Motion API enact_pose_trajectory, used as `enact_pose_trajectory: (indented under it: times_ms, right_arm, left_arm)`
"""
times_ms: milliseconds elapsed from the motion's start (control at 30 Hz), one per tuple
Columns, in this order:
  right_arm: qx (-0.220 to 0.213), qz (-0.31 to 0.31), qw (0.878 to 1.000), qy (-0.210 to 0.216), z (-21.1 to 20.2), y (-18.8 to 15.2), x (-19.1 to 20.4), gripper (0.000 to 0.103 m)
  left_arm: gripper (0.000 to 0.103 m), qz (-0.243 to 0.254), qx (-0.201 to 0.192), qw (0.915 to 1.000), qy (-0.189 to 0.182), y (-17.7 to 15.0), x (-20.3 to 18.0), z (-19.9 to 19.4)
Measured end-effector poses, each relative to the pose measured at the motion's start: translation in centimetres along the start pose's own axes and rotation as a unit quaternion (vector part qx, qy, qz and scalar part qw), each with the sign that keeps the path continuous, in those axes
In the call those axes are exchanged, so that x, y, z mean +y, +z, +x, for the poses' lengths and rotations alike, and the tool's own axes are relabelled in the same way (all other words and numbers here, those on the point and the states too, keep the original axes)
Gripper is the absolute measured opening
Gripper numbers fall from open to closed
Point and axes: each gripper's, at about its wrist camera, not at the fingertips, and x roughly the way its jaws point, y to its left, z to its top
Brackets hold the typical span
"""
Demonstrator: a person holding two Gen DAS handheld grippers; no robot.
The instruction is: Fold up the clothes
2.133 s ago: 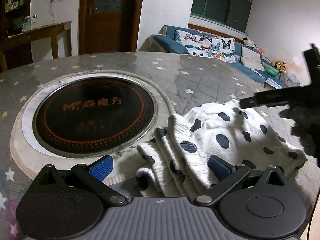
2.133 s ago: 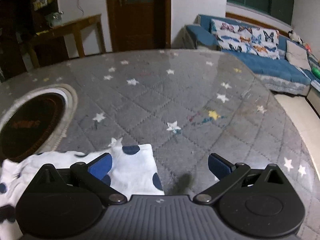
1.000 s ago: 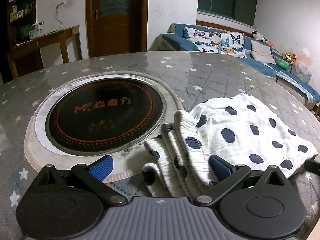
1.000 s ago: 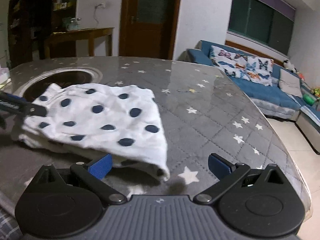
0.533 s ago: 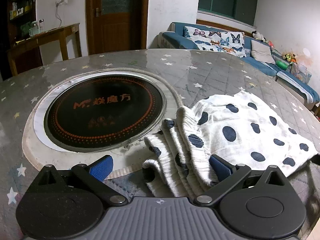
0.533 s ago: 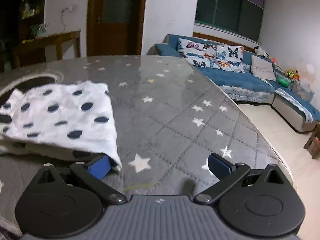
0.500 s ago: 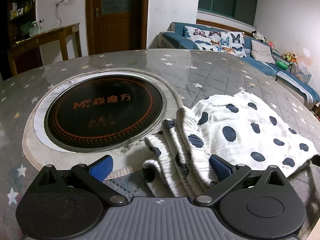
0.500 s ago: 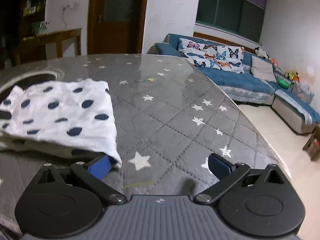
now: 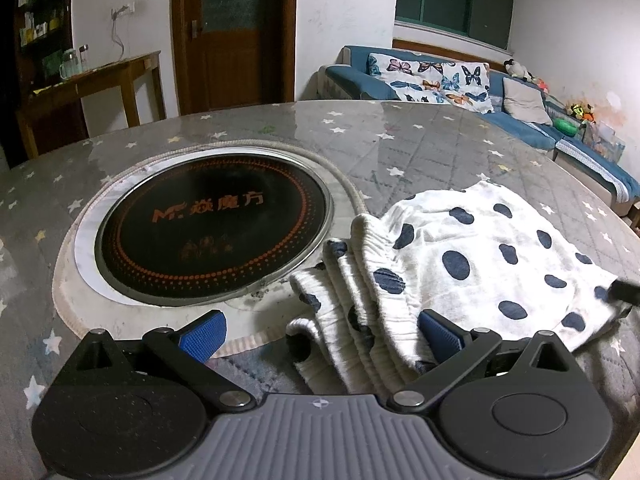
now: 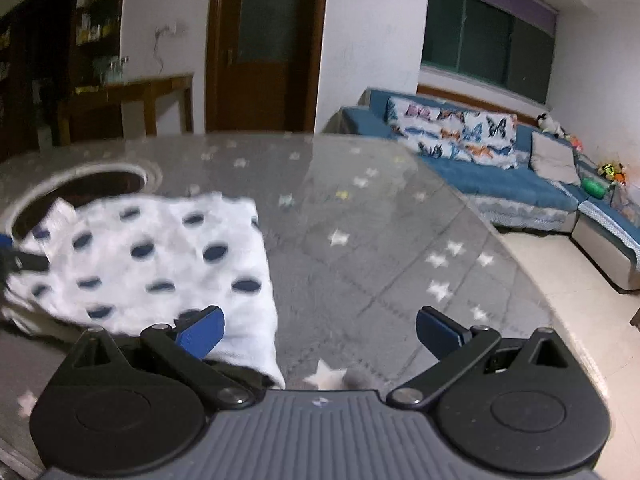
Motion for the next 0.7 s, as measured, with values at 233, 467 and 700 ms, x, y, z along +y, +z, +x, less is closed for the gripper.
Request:
enact_pose_trajectory:
  times_ms: [233, 467, 700]
  right_arm:
    - [0.003, 0.0, 1.0, 0.0, -0.2, -0.3, 0.1, 0.103]
    - [0.016, -0.019, 1.0, 0.004, 1.4, -0.1, 1.4, 0.103]
    - [-0.004, -0.022, 1.0, 0.011, 0.3, 1.4, 1.1, 0.103]
  left_arm:
    - [0.103, -0.002, 0.003, 1.0, -0.004, 0.0, 0.1, 0.2]
    - [0.103, -0.008, 0.004, 0.9999, -0.009, -0.2, 0.4, 0.3]
    - [0.103, -0.012, -0.002, 0.9999, -0.011, 0.4, 0.6, -0.5]
